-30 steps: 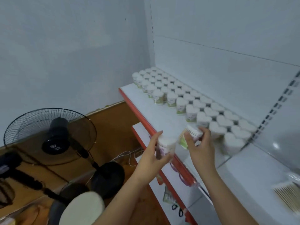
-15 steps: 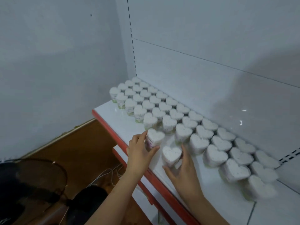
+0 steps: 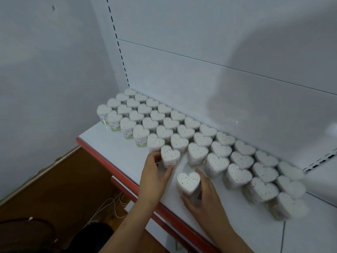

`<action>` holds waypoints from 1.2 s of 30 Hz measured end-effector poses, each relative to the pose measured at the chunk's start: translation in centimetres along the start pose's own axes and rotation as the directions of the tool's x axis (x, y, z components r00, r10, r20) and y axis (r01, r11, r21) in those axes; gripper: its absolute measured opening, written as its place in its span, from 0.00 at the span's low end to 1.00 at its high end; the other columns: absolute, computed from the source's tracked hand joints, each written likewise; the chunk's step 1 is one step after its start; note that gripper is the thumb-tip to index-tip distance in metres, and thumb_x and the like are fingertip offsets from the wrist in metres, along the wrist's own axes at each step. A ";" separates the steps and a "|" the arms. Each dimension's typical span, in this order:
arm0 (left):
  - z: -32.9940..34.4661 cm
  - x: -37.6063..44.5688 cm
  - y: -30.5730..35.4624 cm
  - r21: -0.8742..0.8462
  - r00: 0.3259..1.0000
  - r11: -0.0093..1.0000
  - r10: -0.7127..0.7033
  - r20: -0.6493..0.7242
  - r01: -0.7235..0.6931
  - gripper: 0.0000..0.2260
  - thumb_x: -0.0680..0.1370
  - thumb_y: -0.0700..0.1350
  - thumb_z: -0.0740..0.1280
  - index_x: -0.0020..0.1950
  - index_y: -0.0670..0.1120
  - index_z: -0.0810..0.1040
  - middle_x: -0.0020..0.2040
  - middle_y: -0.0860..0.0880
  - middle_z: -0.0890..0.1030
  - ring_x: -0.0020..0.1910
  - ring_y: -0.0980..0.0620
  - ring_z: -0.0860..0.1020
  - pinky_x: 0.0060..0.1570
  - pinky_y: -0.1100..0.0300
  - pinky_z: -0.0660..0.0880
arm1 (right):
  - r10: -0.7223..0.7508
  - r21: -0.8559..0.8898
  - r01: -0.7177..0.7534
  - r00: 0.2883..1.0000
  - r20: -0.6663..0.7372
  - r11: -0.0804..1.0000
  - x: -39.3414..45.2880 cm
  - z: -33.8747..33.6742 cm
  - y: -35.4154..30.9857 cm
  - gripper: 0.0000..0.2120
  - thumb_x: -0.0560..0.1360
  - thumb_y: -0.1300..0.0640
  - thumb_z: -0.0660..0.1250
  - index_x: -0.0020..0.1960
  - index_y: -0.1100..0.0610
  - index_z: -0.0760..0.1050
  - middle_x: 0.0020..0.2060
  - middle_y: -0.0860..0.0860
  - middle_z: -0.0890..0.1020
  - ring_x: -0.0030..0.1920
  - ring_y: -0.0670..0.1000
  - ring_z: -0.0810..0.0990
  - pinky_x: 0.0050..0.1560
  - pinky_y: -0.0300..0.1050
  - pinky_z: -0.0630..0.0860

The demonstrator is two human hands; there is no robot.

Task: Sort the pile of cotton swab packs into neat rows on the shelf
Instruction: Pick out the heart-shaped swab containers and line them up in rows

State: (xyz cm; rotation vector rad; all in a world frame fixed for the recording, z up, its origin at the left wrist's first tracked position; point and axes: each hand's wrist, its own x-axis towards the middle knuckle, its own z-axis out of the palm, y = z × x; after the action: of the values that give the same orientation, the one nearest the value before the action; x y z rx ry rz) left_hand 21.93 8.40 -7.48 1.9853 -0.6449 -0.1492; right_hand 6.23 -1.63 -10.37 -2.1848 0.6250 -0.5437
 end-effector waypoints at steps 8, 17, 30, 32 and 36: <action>0.5 0.5 -0.4 -0.007 1.000 1.000 0.014 -0.003 -0.014 0.21 0.75 0.49 0.76 0.63 0.57 0.71 0.59 0.57 0.76 0.58 0.59 0.74 0.58 0.63 0.74 | -0.002 0.004 0.002 1.000 0.003 1.000 -0.1 -0.1 -0.1 0.38 0.71 0.44 0.75 0.76 0.48 0.60 0.65 0.39 0.69 0.67 0.29 0.62 0.62 0.22 0.60; -1.6 -3.2 2.0 -0.031 0.998 0.999 -0.018 -0.062 0.016 0.14 0.78 0.52 0.70 0.61 0.56 0.70 0.54 0.58 0.74 0.52 0.58 0.76 0.47 0.64 0.74 | 0.060 0.002 -0.059 0.996 -0.061 0.998 -0.3 -0.6 -1.4 0.28 0.66 0.42 0.78 0.59 0.43 0.68 0.51 0.35 0.72 0.52 0.37 0.72 0.48 0.28 0.69; 1.0 -3.6 2.2 0.131 0.978 0.972 0.184 0.097 -0.196 0.21 0.74 0.53 0.73 0.66 0.52 0.75 0.56 0.56 0.75 0.50 0.61 0.76 0.43 0.68 0.76 | 0.176 0.093 -0.170 0.983 -0.060 0.981 0.1 -0.5 -2.6 0.26 0.76 0.59 0.72 0.71 0.52 0.70 0.60 0.44 0.77 0.58 0.38 0.76 0.59 0.27 0.71; 1.4 -3.6 2.2 0.140 0.982 0.974 0.166 0.084 -0.177 0.20 0.74 0.53 0.74 0.65 0.52 0.75 0.55 0.57 0.76 0.50 0.61 0.77 0.43 0.67 0.76 | 0.224 0.131 -0.212 0.971 -0.085 0.968 0.0 -0.7 -2.9 0.25 0.78 0.63 0.67 0.73 0.53 0.69 0.63 0.46 0.77 0.60 0.39 0.76 0.63 0.34 0.72; 2.2 -3.7 2.3 0.124 0.989 0.984 0.118 0.091 -0.129 0.18 0.74 0.54 0.74 0.61 0.53 0.75 0.53 0.59 0.76 0.49 0.62 0.76 0.43 0.75 0.69 | 0.311 0.263 -0.282 0.947 -0.077 0.923 0.2 -1.6 -4.4 0.26 0.78 0.67 0.60 0.72 0.47 0.71 0.60 0.39 0.78 0.60 0.33 0.75 0.58 0.25 0.70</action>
State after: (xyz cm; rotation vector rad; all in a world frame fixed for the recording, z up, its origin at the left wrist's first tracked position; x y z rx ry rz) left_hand 17.16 7.70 -7.24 2.0655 -0.8485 -0.1172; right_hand 6.66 -0.12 -5.91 -1.7903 0.8847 -0.5577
